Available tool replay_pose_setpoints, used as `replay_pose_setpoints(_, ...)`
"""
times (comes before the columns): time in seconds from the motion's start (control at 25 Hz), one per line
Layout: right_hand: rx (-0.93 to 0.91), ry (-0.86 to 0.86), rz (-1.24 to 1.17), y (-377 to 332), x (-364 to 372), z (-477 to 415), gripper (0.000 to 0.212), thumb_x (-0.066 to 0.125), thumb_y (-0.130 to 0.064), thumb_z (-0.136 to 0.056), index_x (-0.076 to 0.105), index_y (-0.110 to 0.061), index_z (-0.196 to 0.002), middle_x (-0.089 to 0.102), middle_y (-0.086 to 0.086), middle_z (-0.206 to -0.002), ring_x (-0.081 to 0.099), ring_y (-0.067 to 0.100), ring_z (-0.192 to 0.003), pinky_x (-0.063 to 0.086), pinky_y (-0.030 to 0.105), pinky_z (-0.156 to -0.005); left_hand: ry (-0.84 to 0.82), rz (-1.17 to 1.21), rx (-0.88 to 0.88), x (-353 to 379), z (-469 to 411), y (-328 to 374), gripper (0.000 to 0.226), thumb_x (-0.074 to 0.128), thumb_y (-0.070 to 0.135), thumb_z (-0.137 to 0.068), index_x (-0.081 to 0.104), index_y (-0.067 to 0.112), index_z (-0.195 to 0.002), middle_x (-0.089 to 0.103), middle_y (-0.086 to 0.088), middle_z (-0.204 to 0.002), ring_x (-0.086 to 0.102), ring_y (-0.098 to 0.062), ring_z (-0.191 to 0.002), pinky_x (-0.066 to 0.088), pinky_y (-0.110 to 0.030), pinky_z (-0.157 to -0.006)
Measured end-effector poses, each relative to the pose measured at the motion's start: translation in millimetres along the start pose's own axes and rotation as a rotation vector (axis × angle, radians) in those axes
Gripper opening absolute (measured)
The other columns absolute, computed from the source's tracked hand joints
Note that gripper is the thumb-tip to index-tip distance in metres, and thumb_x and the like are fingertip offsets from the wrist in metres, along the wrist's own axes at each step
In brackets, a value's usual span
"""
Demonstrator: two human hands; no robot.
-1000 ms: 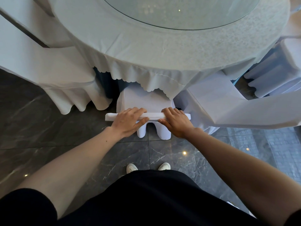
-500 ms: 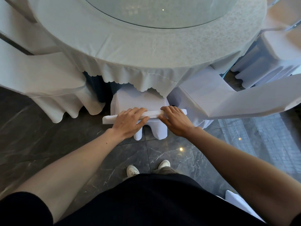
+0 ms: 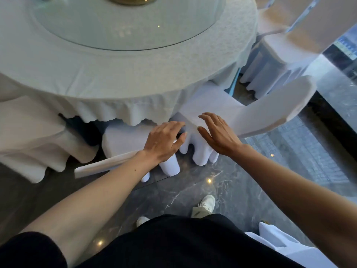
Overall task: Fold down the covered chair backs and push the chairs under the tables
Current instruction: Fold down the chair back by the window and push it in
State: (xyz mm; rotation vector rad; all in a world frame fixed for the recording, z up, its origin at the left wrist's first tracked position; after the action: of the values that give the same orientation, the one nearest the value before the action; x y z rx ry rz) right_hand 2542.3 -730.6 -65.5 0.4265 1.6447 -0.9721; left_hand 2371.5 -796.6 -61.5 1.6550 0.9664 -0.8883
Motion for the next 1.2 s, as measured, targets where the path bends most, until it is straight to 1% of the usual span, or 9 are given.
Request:
replay_pose_setpoints(0.12,0.019,0.034,0.025,74.5,-40.8,13.3,0.051,0.031,-0.047,-0.101,0.043,-0.011,-0.135,0.049,0.014,-0.136,0.045,0.032,-0.125,0.037,0.044,-0.106,-0.005,0.019,0.060,38.2,-49.9,59.2,0.040,0.039,0.042,-0.095,0.058,0.017,-0.120,0.065,-0.001,-0.113,0.063,-0.025,-0.097,0.049,-0.036,-0.075)
replay_pose_setpoints(0.32,0.090,0.064,0.094,193.2,-110.3,39.5,0.048,0.031,-0.045,-0.102,0.043,-0.011,-0.135,0.048,0.014,-0.136,0.047,0.032,-0.122,0.039,0.045,-0.104,-0.041,0.055,0.109,94.4,-134.0,155.2,0.044,0.036,0.047,-0.097,0.054,0.016,-0.123,0.064,-0.005,-0.119,0.062,-0.027,-0.098,0.051,-0.040,-0.078)
replay_pose_setpoints(0.44,0.140,0.077,0.131,244.5,-143.0,50.1,0.044,0.037,-0.042,-0.103,0.043,-0.013,-0.136,0.048,0.012,-0.137,0.047,0.030,-0.123,0.037,0.046,-0.106,-0.059,0.074,0.136,122.6,-176.2,199.0,0.047,0.036,0.051,-0.096,0.053,0.017,-0.125,0.064,-0.006,-0.118,0.063,-0.023,-0.096,0.051,-0.036,-0.079)
replay_pose_setpoints(0.56,0.166,0.062,0.145,285.6,-162.0,55.0,0.047,0.035,-0.043,-0.102,0.043,-0.012,-0.137,0.047,0.013,-0.139,0.047,0.031,-0.125,0.037,0.047,-0.108,-0.066,0.086,0.169,142.9,-206.3,233.7,0.050,0.036,0.052,-0.096,0.053,0.017,-0.125,0.064,-0.006,-0.118,0.063,-0.022,-0.096,0.050,-0.033,-0.078)
replay_pose_setpoints(0.64,0.168,0.041,0.176,313.2,-169.0,56.0,0.048,0.034,-0.044,-0.103,0.043,-0.011,-0.136,0.047,0.014,-0.140,0.047,0.032,-0.125,0.037,0.046,-0.108,-0.077,0.106,0.177,155.6,-228.2,251.2,0.051,0.036,0.053,-0.095,0.053,0.016,-0.126,0.064,-0.007,-0.119,0.063,-0.023,-0.096,0.050,-0.033,-0.078)
replay_pose_setpoints(0.72,0.174,0.028,0.197,337.3,-173.7,53.7,0.048,0.034,-0.044,-0.103,0.044,-0.011,-0.136,0.047,0.014,-0.139,0.046,0.032,-0.125,0.036,0.045,-0.108,-0.115,0.129,0.168,170.0,-246.3,262.7,0.051,0.037,0.053,-0.095,0.050,0.016,-0.128,0.062,-0.007,-0.123,0.062,-0.024,-0.099,0.051,-0.037,-0.081)
replay_pose_setpoints(0.92,0.190,-0.044,0.233,387.4,-185.2,35.5,0.051,0.030,-0.047,-0.102,0.043,-0.012,-0.137,0.045,0.014,-0.142,0.044,0.032,-0.128,0.036,0.044,-0.109,-0.179,0.152,0.135,209.3,-288.5,269.8,0.057,0.032,0.062,-0.095,0.043,0.021,-0.133,0.056,-0.004,-0.132,0.060,-0.022,-0.107,0.051,-0.038,-0.087)
replay_pose_setpoints(1.08,0.173,-0.143,0.259,424.3,-183.9,14.9,0.051,0.029,-0.048,-0.102,0.042,-0.014,-0.138,0.044,0.013,-0.144,0.043,0.032,-0.130,0.036,0.044,-0.110,-0.206,0.204,0.092,234.2,-325.5,278.7,0.062,0.033,0.062,-0.093,0.045,0.018,-0.134,0.055,-0.007,-0.133,0.058,-0.024,-0.111,0.048,-0.037,-0.090)
replay_pose_setpoints(1.2,0.121,-0.184,0.293,446.3,-180.6,6.2,0.051,0.028,-0.048,-0.102,0.042,-0.013,-0.137,0.044,0.014,-0.143,0.043,0.032,-0.131,0.033,0.042,-0.111,-0.214,0.228,0.086,250.7,-339.6,293.8,0.060,0.033,0.062,-0.094,0.045,0.017,-0.132,0.056,-0.007,-0.130,0.059,-0.024,-0.109,0.049,-0.036,-0.089)
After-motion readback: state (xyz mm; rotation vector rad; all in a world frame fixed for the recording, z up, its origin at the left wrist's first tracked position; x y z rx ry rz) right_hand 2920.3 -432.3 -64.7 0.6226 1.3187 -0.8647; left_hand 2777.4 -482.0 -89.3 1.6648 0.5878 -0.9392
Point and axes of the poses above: each hand's wrist, its own z-axis away from the middle knuckle, its own x-axis out of the palm, y = z × x, the point moved 6 cm from there along -z, towards the middle knuckle
